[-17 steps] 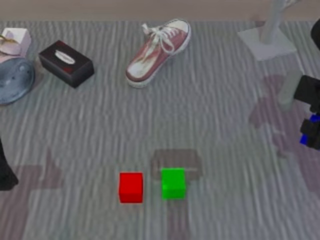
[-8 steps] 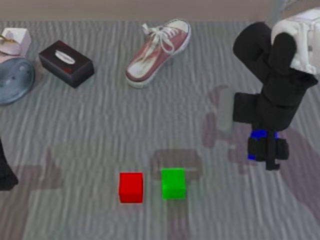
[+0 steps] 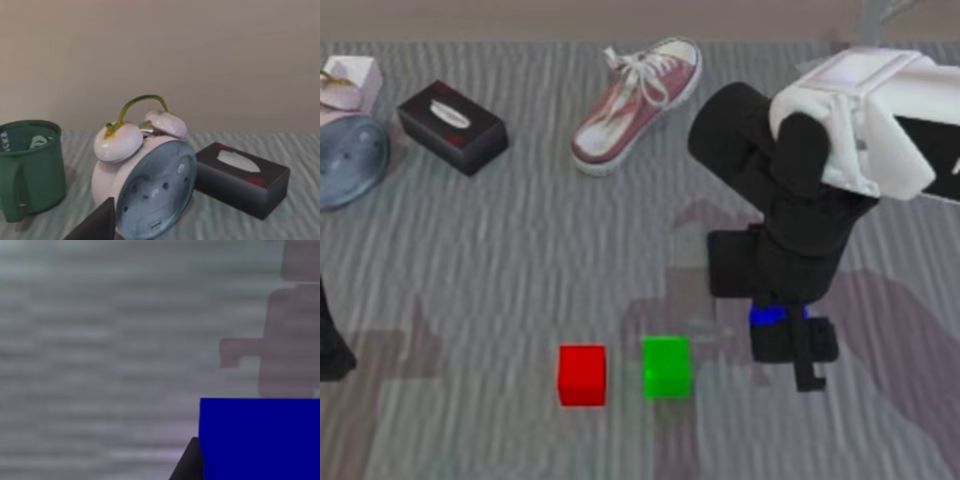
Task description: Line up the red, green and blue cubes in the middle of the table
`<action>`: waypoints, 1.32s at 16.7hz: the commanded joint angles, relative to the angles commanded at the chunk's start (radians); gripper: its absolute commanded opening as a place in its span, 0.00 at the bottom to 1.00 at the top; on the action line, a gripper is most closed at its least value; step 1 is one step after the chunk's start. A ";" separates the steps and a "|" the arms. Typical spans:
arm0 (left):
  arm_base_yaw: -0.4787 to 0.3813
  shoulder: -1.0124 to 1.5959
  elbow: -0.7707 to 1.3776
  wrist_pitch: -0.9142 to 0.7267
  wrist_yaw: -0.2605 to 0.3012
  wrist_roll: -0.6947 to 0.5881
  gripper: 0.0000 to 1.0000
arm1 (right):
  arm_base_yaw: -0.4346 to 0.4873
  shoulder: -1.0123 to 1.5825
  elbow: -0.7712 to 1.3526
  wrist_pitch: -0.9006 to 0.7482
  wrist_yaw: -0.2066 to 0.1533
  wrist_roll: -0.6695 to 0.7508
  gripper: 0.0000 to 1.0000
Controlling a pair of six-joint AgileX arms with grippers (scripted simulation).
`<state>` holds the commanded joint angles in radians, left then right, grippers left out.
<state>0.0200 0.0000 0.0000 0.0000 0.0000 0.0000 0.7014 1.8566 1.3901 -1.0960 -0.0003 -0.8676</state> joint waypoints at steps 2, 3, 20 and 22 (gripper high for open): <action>0.000 0.000 0.000 0.000 0.000 0.000 1.00 | -0.004 0.004 -0.003 0.001 -0.001 0.001 0.00; 0.000 0.000 0.000 0.000 0.000 0.000 1.00 | -0.003 0.005 -0.005 0.004 -0.001 0.001 0.00; 0.000 0.000 0.000 0.000 0.000 0.000 1.00 | 0.000 0.091 -0.172 0.263 0.000 0.001 0.30; 0.000 0.000 0.000 0.000 0.000 0.000 1.00 | 0.000 0.091 -0.172 0.263 0.000 0.001 0.45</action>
<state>0.0200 0.0000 0.0000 0.0000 0.0000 0.0000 0.7012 1.9479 1.2185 -0.8331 0.0002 -0.8664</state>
